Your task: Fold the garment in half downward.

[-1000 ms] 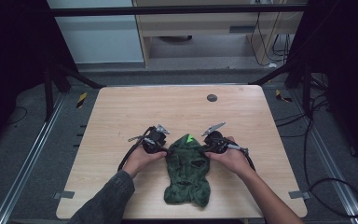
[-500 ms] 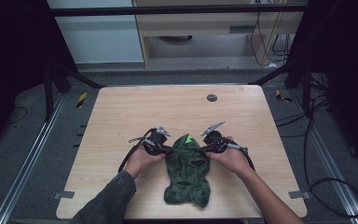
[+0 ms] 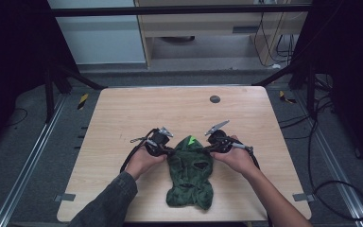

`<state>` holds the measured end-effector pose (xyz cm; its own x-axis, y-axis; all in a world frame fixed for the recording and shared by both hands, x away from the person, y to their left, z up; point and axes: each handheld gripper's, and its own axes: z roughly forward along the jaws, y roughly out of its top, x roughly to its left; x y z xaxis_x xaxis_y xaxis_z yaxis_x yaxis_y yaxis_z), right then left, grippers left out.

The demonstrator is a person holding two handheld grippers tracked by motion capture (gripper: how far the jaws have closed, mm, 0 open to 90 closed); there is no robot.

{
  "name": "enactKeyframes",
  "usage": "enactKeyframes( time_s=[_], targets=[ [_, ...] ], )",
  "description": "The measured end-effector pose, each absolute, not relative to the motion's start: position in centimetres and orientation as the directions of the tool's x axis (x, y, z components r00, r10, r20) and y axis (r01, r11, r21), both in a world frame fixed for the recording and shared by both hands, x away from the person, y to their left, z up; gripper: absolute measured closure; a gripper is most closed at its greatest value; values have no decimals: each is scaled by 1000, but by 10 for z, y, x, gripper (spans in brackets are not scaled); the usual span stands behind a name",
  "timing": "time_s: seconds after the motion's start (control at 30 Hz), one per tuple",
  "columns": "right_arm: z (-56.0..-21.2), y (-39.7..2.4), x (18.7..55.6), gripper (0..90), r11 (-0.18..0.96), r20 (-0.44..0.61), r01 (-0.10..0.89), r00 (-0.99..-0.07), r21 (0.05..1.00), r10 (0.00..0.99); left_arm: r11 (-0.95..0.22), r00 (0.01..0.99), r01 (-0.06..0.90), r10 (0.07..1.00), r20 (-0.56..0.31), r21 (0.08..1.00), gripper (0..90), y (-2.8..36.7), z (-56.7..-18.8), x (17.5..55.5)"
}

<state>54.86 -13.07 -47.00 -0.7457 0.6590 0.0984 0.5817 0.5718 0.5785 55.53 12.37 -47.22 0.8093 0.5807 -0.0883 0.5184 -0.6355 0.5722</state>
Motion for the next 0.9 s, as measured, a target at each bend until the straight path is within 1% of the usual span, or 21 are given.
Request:
enactKeyframes(
  time_s=[0.33,0.6,0.9],
  targets=[
    [-443,-130,549,854,603,51,535,-771,592,634,-647,820,484,571,-45,589,834,122,-448,556],
    [-417,-130,556,854,612,10,497,-781,615,624,-659,822,449,570,12,603,835,121,-424,564],
    [-396,-128,559,853,624,-35,451,-792,638,609,-641,811,440,584,26,629,835,125,-408,569]
  ],
)
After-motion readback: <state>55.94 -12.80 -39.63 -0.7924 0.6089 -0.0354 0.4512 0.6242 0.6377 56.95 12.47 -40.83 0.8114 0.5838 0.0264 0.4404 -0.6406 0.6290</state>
